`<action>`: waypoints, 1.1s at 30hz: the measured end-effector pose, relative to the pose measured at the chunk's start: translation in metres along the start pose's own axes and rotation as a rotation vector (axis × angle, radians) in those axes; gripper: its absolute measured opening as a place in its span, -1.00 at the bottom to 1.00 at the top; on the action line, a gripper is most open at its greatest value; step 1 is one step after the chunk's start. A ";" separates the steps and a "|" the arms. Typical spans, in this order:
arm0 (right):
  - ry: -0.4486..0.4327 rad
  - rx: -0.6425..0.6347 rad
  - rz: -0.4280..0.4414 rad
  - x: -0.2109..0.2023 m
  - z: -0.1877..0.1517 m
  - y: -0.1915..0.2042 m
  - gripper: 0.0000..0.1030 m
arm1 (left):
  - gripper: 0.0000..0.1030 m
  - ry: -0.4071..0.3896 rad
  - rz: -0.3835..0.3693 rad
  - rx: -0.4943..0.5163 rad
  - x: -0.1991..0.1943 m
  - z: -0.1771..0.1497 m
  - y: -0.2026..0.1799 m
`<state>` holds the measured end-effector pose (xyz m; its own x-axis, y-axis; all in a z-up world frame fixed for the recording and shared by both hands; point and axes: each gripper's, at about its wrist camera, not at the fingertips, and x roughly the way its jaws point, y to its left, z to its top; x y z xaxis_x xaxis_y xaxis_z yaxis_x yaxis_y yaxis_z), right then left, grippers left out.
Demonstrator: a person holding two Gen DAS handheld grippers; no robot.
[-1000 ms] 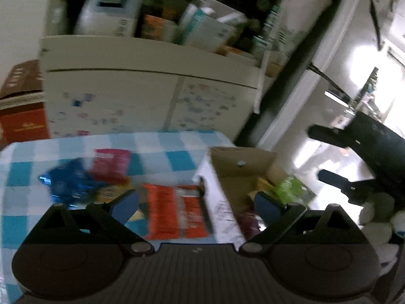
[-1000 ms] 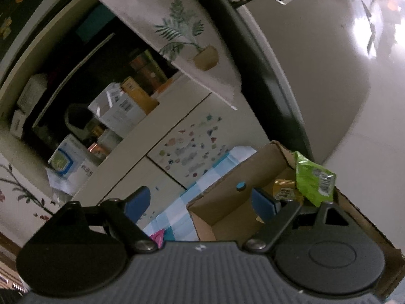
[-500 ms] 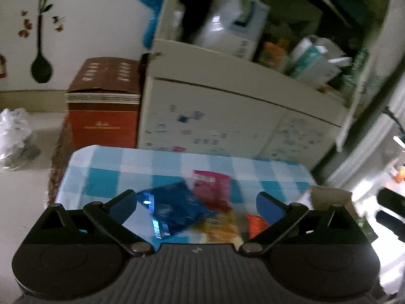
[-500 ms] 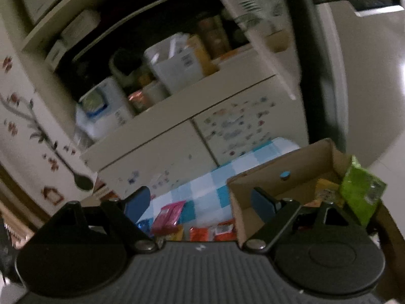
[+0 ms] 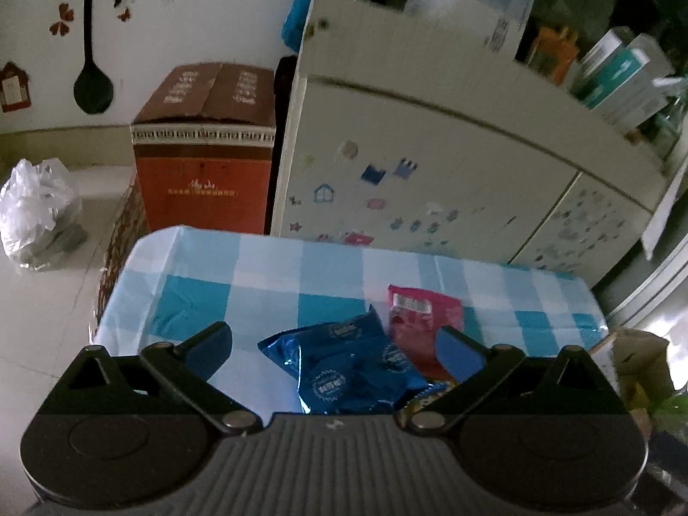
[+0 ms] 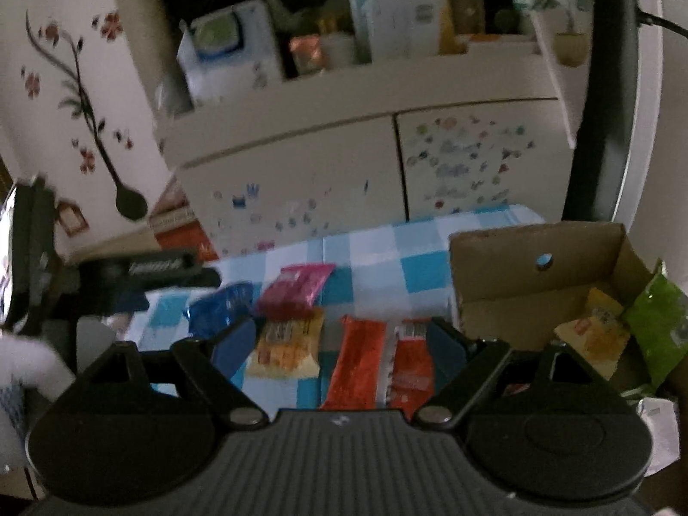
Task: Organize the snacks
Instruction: 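Withdraw both tools to the dark blue foil and red-orange packets on the table, then grasp the dark blue foil packet with the left tool while the right tool grasps the red-orange packet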
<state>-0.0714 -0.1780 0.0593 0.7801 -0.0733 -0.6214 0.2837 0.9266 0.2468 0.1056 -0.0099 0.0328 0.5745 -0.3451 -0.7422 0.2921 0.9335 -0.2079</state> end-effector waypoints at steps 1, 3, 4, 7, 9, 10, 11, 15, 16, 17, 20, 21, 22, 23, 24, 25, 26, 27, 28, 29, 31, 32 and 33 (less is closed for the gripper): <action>0.011 -0.008 -0.012 0.006 -0.004 0.004 0.69 | 0.99 0.005 0.003 0.000 0.005 0.000 -0.001; 0.025 -0.009 -0.040 0.015 -0.011 0.009 0.69 | 0.99 0.010 0.008 0.001 0.013 0.000 -0.002; 0.033 -0.010 -0.051 0.019 -0.015 0.012 0.69 | 0.99 0.013 0.011 0.001 0.017 0.001 -0.002; 0.036 -0.026 -0.080 0.029 -0.024 0.021 0.69 | 0.99 0.028 0.013 -0.006 0.028 0.000 -0.001; 0.028 -0.042 -0.108 0.035 -0.027 0.025 0.69 | 0.99 0.044 0.029 -0.004 0.037 -0.002 0.000; 0.028 -0.050 -0.121 0.039 -0.029 0.027 0.69 | 1.00 0.051 0.038 -0.003 0.041 -0.004 0.001; 0.029 -0.056 -0.136 0.043 -0.030 0.029 0.69 | 1.00 0.053 0.037 -0.006 0.044 -0.006 0.003; 0.038 -0.057 -0.205 0.057 -0.034 0.031 0.69 | 1.00 0.064 0.029 -0.015 0.045 -0.010 0.008; 0.039 -0.058 -0.227 0.061 -0.036 0.031 0.69 | 1.00 0.066 0.034 -0.013 0.044 -0.010 0.009; 0.039 -0.059 -0.253 0.064 -0.037 0.032 0.69 | 1.00 0.072 0.040 -0.012 0.043 -0.010 0.011; 0.038 -0.064 -0.299 0.072 -0.040 0.033 0.70 | 1.00 0.081 0.044 -0.007 0.041 -0.012 0.016; 0.042 -0.067 -0.311 0.075 -0.041 0.034 0.71 | 1.00 0.083 0.044 -0.001 0.040 -0.012 0.017; 0.047 -0.066 -0.328 0.078 -0.041 0.035 0.71 | 1.00 0.084 0.046 0.005 0.039 -0.013 0.018; 0.046 -0.062 -0.344 0.080 -0.042 0.035 0.71 | 1.00 0.084 0.048 0.006 0.038 -0.013 0.019; 0.040 -0.061 -0.353 0.082 -0.042 0.036 0.72 | 1.00 0.084 0.050 0.005 0.039 -0.013 0.019; 0.038 -0.063 -0.360 0.083 -0.043 0.036 0.73 | 1.00 0.088 0.047 -0.001 0.039 -0.013 0.020; 0.037 -0.065 -0.364 0.085 -0.042 0.037 0.73 | 1.00 0.092 0.043 -0.010 0.039 -0.013 0.021; 0.038 -0.061 -0.367 0.087 -0.042 0.037 0.74 | 1.00 0.097 0.039 -0.020 0.040 -0.013 0.022; 0.035 -0.054 -0.370 0.087 -0.041 0.036 0.76 | 1.00 0.103 0.034 -0.030 0.041 -0.013 0.023; 0.035 -0.050 -0.369 0.088 -0.040 0.036 0.77 | 1.00 0.111 0.030 -0.037 0.042 -0.013 0.024; 0.050 -0.062 -0.371 0.093 -0.039 0.038 0.88 | 1.00 0.132 0.034 -0.037 0.046 -0.015 0.024; 0.060 -0.077 -0.379 0.096 -0.040 0.040 0.89 | 1.00 0.136 0.041 -0.029 0.047 -0.017 0.024; 0.060 -0.085 -0.392 0.098 -0.041 0.041 0.89 | 1.00 0.125 0.046 -0.008 0.047 -0.019 0.022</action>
<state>-0.0066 -0.1316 -0.0218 0.5876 -0.4075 -0.6991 0.5040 0.8602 -0.0777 0.1246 -0.0033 -0.0182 0.4876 -0.2877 -0.8243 0.2612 0.9490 -0.1768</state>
